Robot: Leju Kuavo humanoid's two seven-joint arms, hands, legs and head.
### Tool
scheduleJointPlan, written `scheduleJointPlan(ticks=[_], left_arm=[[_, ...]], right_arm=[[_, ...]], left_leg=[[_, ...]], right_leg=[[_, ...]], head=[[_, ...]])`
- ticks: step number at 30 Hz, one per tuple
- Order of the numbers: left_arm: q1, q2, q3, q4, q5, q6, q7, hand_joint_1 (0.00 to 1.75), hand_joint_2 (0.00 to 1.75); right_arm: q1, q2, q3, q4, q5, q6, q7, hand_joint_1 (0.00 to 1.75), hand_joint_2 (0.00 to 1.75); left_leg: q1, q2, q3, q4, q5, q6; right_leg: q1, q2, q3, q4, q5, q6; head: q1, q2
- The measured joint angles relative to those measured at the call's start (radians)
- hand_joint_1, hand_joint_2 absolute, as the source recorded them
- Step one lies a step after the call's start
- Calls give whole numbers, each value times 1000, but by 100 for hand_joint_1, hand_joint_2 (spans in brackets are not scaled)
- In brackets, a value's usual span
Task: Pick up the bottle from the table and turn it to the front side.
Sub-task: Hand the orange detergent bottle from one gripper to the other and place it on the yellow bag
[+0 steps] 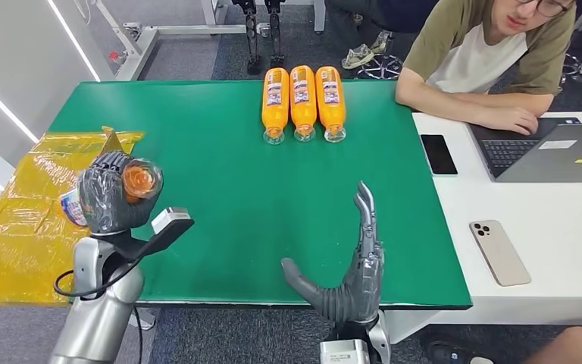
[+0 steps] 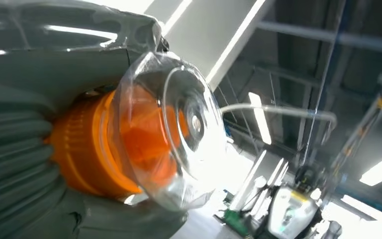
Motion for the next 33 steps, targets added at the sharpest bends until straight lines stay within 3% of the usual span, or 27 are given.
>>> scheduleJointPlan(ticks=[6, 10, 16, 28, 33], left_arm=[[-204, 136, -30, 314, -110, -52, -18, 175, 175], [-270, 194, -64, 436, -127, -72, -42, 175, 175], [-298, 223, -89, 513, -132, -72, -40, 175, 175], [-306, 234, -97, 560, -134, -75, -40, 175, 175], [-325, 254, -136, 584, -186, -206, -74, 175, 175]], right_arm=[[7, -12, 12, 1, -22, -7, -12, 0, 175], [7, -18, 20, 1, -26, -7, -14, 0, 175], [7, -21, 25, 1, -27, -7, -15, 0, 175], [7, -21, 27, 2, -28, -7, -15, 0, 175], [7, -23, 29, 4, -39, -7, -24, 0, 175]], left_leg=[[0, 3, 0, 0, 1, -1], [0, 4, 0, 0, 1, -2], [0, 4, 0, 0, 0, -2], [0, 4, 0, 0, 0, -2], [0, 4, -1, 0, 0, -2]], right_leg=[[0, 3, -1, 1, 1, -1], [0, 4, -2, 1, 1, -2], [0, 4, -3, 1, 0, -2], [0, 4, -3, 1, 0, -2], [0, 4, -3, 1, 0, -2]], head=[[0, 0], [0, 0], [0, 0], [0, 0], [0, 0]])
